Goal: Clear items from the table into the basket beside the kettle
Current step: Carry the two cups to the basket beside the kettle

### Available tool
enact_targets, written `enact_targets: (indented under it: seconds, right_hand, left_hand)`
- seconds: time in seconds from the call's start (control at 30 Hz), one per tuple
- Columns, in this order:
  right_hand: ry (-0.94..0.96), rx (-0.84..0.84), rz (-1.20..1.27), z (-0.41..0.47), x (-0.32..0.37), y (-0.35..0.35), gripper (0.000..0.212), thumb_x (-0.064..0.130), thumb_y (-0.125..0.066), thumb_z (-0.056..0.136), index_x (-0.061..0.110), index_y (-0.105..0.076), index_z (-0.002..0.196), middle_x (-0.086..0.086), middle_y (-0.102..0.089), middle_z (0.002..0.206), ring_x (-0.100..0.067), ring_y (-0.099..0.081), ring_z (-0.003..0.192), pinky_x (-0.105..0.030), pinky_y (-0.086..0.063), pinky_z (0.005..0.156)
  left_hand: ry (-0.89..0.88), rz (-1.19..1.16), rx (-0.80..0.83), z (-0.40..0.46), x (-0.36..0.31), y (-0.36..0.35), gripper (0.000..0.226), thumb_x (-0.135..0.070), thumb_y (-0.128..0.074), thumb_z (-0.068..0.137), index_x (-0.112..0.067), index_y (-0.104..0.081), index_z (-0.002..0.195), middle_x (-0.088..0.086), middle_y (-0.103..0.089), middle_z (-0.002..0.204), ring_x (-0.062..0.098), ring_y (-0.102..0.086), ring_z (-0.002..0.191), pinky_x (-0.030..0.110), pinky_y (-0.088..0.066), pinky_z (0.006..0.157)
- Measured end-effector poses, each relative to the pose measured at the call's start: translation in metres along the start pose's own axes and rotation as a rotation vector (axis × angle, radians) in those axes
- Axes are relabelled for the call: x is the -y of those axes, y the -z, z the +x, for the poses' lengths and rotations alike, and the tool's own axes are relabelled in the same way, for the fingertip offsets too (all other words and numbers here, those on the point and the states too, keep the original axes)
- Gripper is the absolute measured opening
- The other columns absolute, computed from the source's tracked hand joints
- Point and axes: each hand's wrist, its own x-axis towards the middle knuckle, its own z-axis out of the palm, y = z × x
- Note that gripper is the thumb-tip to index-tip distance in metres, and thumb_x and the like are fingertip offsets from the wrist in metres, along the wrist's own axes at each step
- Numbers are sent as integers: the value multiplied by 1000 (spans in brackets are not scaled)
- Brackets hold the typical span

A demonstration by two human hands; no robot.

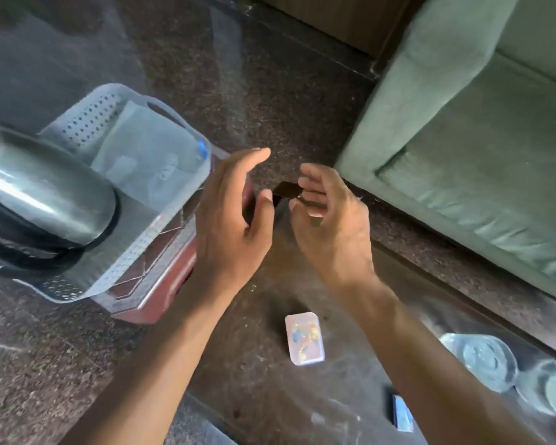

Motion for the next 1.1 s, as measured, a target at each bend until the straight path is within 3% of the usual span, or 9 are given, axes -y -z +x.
enact_targets:
  seconds: [0.17,0.33,0.47,0.57,0.67,0.83,1.0,1.1]
  right_hand:
    - [36,-126,-116,-41,-35,67,53,11,-71,93,12,-60,145,-2,-69,138,-22,-63,130,-47,-52,107]
    - [-66,-349,-109,-106,-96,147,48,11,-68,95,17,-62,142,4,-69,136,-18,-63,128,-47,-52,107]
    - [-197,-484,-201,-157,-149,208,51,13,-69,91,21,-63,140,5,-68,135,-17,-60,128,-31,-45,111]
    - [-342,-527,-289,-187,-195,252,57,7,-75,86,15,-62,141,-4,-67,137,-27,-59,127,-42,-45,110]
    - [-509,-462,-354,-211,-243,285,69,5,-77,84,7,-53,149,-13,-60,146,-34,-52,138,-41,-36,118]
    - [-706,-228,-369,-229,-313,305,92,19,-82,84,4,-33,161,-15,-42,163,-31,-35,153,-35,-24,125]
    - [-705,-139,-302,-227,-355,302,96,30,-84,81,8,-34,160,-10,-46,160,-28,-41,148,-34,-32,118]
    - [-670,-152,-286,-225,-368,299,89,31,-85,80,14,-41,155,-4,-55,150,-26,-50,137,-29,-38,105]
  left_hand:
    - [-8,-126,48,-49,-45,-43,45,-1,-61,103,-1,-64,148,5,-68,150,14,-63,143,31,-47,121]
    - [-46,-270,164,-114,-104,-100,41,-5,-59,107,2,-64,146,4,-65,152,20,-61,147,36,-46,122]
    - [-48,-321,322,-159,-148,-141,38,-4,-61,105,-3,-68,142,3,-69,147,16,-63,145,30,-46,122]
    - [-72,-339,413,-187,-176,-168,34,-5,-62,103,-6,-71,136,2,-71,140,16,-67,138,30,-49,118]
    - [-67,-350,482,-210,-200,-193,35,-5,-63,102,-6,-72,136,2,-72,140,15,-67,137,28,-48,118]
    - [-64,-358,580,-237,-225,-227,46,-6,-67,99,-4,-67,145,3,-69,148,12,-63,143,29,-46,123]
    - [-20,-325,665,-253,-234,-241,60,-15,-73,97,-8,-60,156,-3,-62,160,2,-53,152,17,-36,126]
    - [-1,-316,703,-260,-236,-247,66,-15,-74,96,-9,-56,159,-4,-58,164,-1,-49,155,13,-32,126]
